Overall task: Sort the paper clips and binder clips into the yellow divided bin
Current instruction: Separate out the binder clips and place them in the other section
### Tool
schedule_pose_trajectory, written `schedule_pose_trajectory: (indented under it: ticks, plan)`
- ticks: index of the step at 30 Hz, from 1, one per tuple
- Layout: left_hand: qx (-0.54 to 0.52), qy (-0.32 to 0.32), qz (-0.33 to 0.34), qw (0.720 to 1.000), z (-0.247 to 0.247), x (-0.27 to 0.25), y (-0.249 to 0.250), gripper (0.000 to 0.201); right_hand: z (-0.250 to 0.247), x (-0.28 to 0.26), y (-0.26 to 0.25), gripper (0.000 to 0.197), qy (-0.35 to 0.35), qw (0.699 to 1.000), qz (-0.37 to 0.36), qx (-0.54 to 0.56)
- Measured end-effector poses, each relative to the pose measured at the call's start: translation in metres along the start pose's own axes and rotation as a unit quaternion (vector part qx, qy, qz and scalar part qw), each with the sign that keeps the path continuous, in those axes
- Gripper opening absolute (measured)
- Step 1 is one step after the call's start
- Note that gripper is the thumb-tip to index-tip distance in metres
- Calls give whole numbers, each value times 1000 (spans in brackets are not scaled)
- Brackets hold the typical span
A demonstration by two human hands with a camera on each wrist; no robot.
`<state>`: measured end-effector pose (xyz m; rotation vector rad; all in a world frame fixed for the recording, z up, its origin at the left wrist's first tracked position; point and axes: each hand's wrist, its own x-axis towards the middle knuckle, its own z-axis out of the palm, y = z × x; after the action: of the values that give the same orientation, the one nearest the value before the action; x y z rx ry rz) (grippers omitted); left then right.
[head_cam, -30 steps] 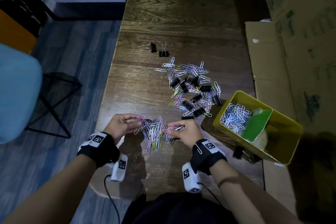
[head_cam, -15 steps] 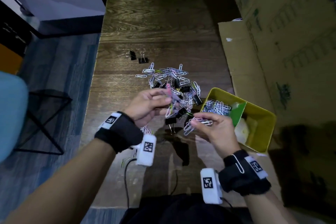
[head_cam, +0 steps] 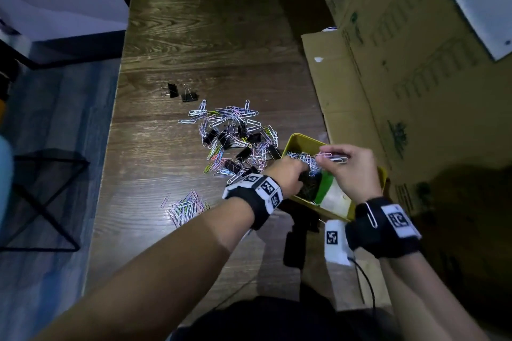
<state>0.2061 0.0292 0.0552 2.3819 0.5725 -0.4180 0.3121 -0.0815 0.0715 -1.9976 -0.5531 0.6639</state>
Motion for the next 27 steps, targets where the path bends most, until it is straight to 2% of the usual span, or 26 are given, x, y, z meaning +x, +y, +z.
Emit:
schedule_pose_trajectory:
  ticks: [2,4,6,7,9,11,12,15,17,20,23,25,27]
  plan:
    - [-34,8,18,999,-4,-5,-4,26,6,14,-2,18,-29,992,-6,-120]
    - [-168,33,-9,985,-8,-14,-14,22,16,25,-6,17,-88,971,8,-222]
    - [-358,52,-56,930,-10,-26,-27,15,29,33,-10,17,-160,944,4,-289]
    - [-422,76,-73,901,-12,-32,-35,12,35,35,-13,18,-188,930,-5,-315]
    - [-456,123,-98,876,-18,-47,-61,10,45,37,-17,21,-224,909,-13,-352]
    - [-428,139,-123,884,-21,-62,-98,7,50,34,-21,26,-246,893,-14,-377]
    - [-390,145,-139,899,-21,-70,-121,11,51,31,-23,27,-245,890,-18,-385]
    - [-194,178,-179,948,-11,-92,-188,16,55,17,-33,21,-202,894,-43,-398]
    - [-96,205,-190,955,-2,-107,-215,21,64,3,-43,17,-164,900,-85,-395]
    - [8,191,-188,963,26,-124,-235,44,90,-23,-52,16,-144,906,-184,-352]
    - [30,130,-168,977,65,-141,-225,54,126,-46,-45,21,-259,879,-230,-329]
    - [33,90,-157,983,83,-152,-211,65,155,-61,-35,35,-351,845,-226,-335]
    - [5,83,-126,989,90,-165,-206,70,180,-71,-24,53,-397,822,-222,-342]
